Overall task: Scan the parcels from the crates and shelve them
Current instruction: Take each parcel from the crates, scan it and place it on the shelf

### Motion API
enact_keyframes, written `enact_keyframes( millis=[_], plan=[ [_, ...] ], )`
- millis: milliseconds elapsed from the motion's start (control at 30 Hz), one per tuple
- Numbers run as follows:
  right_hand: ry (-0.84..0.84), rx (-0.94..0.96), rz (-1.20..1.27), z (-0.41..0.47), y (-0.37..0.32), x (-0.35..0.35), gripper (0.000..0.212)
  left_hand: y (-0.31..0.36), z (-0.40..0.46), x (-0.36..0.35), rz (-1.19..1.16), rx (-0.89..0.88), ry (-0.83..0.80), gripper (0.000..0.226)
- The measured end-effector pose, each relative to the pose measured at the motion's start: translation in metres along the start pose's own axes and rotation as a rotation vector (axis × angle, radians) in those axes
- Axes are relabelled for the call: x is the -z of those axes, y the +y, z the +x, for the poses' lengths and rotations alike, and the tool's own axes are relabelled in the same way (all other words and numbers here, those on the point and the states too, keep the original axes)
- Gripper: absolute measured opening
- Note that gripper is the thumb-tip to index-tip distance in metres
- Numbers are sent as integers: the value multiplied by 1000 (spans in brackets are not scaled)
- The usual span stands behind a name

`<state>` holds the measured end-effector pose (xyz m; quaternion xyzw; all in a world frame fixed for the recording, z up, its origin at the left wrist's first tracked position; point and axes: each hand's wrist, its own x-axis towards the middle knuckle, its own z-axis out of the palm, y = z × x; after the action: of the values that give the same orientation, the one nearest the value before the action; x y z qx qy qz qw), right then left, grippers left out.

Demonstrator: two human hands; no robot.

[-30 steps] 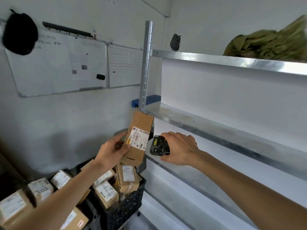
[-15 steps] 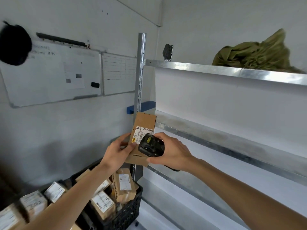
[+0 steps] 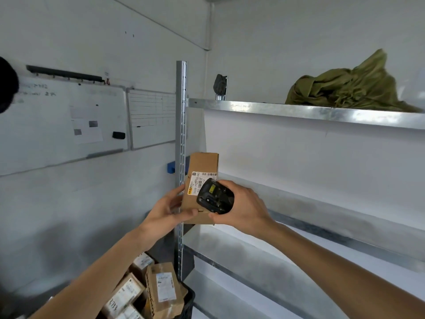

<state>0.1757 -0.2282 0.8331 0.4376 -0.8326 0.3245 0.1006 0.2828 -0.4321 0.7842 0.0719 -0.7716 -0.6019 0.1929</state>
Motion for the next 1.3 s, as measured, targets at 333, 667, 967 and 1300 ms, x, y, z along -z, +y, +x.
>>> enact_keyframes(
  millis=[333, 667, 967, 1300],
  plan=[
    [6, -65, 59, 103, 73, -32, 73, -20, 127, 12, 192, -67, 9, 60],
    [-65, -135, 54, 174, 124, -96, 76, -79, 213, 38, 300, -3, -79, 61],
    [-115, -278, -31, 219, 148, -141, 72, -120, 280, 63, 354, 26, -237, 86],
    [-96, -357, -64, 270, 159, -170, 67, -139, 342, 85, 426, 3, -356, 73]
  ],
)
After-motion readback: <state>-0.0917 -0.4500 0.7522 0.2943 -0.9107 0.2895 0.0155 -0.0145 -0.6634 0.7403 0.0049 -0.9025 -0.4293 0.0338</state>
